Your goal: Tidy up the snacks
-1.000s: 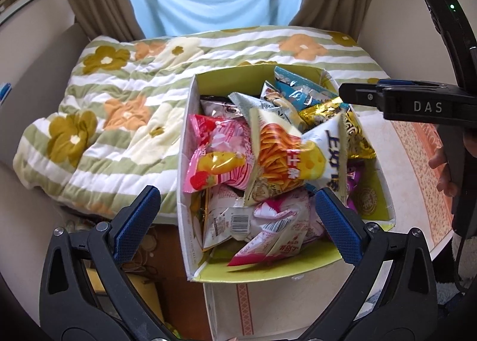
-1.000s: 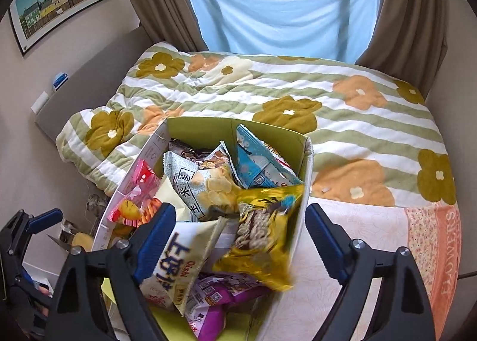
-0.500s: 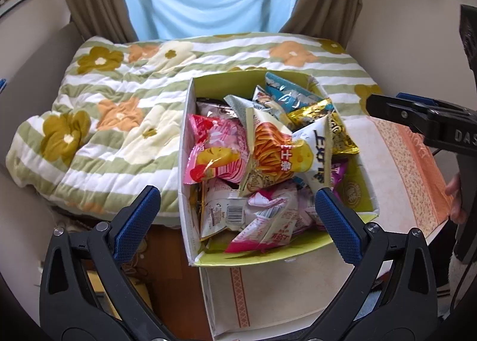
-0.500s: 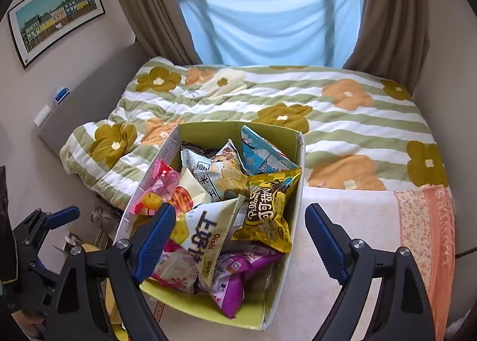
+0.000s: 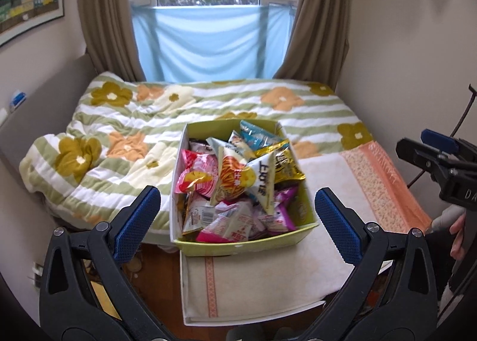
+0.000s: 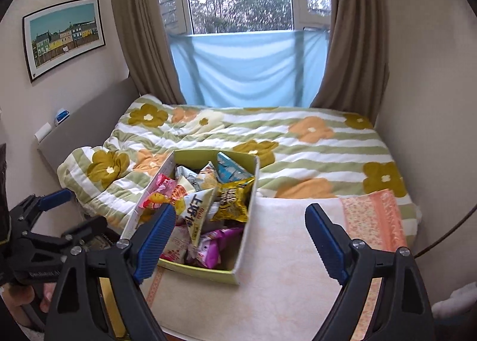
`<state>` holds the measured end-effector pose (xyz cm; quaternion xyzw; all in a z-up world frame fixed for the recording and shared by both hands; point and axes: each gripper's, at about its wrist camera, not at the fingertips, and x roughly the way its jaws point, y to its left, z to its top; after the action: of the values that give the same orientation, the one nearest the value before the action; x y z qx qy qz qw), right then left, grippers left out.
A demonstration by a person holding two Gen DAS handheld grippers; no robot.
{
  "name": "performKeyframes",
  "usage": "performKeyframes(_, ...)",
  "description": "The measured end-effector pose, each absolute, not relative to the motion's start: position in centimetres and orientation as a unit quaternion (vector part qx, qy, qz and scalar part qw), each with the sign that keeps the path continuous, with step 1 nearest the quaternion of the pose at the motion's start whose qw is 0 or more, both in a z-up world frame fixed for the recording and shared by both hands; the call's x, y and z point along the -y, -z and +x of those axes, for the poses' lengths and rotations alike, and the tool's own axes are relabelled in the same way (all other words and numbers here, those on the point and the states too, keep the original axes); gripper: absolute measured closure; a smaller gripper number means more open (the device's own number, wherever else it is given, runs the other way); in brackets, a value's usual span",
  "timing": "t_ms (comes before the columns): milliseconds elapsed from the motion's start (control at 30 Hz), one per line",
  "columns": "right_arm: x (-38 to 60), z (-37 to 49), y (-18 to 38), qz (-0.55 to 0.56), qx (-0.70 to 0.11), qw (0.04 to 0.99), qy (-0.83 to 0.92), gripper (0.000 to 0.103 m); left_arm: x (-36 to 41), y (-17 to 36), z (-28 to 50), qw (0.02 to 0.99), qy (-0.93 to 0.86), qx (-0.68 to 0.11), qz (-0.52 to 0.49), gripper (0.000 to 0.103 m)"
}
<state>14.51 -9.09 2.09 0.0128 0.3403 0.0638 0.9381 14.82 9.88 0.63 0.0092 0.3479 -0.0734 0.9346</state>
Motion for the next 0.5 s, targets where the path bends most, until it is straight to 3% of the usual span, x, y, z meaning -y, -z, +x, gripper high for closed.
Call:
performKeyframes(267, 12.9, 6.7, -2.9, -0.009, -0.304, 0.952, -0.031, 0.017, -6.2, -1.3, 7.5, 0.946, 0.05, -0.321, -0.012, 0.0)
performKeyframes(367, 14.2, 4.7, -2.3, -0.002, -0.297, 0.955, -0.021, 0.0, -5.1, -1.4, 5.3, 0.949, 0.042, -0.313, -0.011, 0.0)
performKeyframes(500, 15.8, 2.9, -1.8, 0.017, -0.297, 0.955, -0.016, 0.0, -4.2, -1.3, 2.9, 0.952, 0.039, -0.302, -0.013, 0.0)
